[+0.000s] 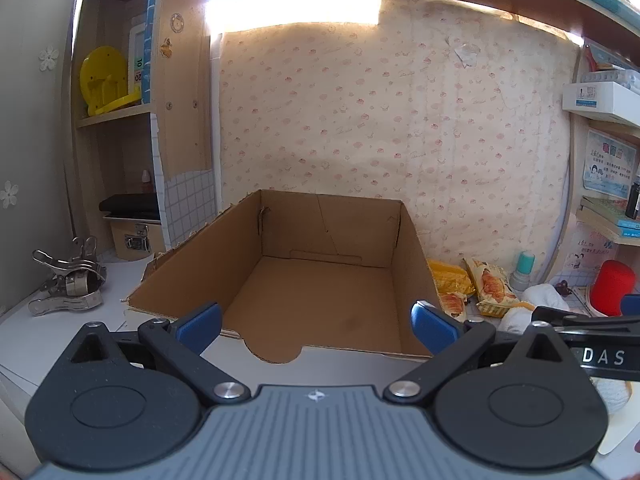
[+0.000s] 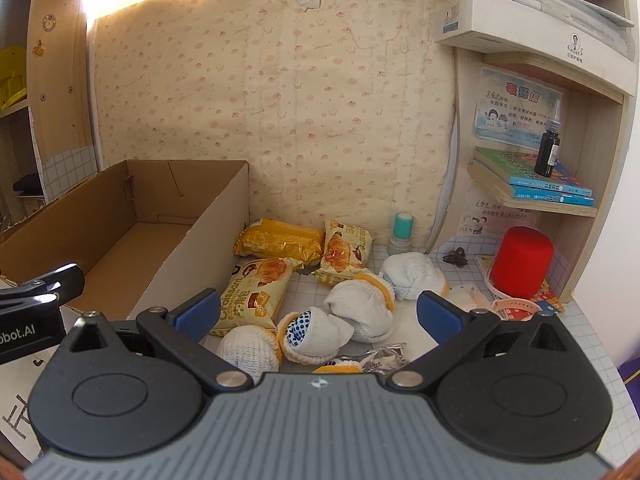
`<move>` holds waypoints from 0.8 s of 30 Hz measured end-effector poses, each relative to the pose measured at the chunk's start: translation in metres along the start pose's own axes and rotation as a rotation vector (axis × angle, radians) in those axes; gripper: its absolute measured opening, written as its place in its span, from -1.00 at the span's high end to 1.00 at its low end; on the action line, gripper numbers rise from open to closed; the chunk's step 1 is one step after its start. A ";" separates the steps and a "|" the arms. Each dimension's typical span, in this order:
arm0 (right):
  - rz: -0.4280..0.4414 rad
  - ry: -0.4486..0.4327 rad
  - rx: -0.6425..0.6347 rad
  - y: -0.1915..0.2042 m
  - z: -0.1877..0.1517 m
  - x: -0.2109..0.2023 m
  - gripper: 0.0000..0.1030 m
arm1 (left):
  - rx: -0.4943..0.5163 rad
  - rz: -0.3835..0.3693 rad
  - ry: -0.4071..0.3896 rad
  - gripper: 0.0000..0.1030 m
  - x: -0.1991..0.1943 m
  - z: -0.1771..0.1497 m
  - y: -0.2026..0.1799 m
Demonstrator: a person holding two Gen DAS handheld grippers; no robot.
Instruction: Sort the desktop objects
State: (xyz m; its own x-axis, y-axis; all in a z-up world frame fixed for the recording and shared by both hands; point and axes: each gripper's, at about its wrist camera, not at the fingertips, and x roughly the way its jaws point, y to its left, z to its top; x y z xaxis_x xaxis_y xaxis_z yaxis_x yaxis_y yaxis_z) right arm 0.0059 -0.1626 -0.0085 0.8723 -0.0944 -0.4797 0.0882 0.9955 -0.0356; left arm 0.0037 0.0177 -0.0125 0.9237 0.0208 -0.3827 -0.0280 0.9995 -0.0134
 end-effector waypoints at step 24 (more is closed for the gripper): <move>0.035 0.007 -0.043 0.030 -0.003 -0.007 -0.97 | -0.030 0.036 0.003 -1.00 -0.005 -0.002 0.030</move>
State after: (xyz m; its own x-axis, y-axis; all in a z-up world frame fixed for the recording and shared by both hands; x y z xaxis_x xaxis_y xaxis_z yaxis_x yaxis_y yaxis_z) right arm 0.0008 -0.1320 -0.0093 0.8713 -0.0600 -0.4871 0.0374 0.9977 -0.0561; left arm -0.0023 0.0479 -0.0134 0.9206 0.0570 -0.3864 -0.0730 0.9970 -0.0268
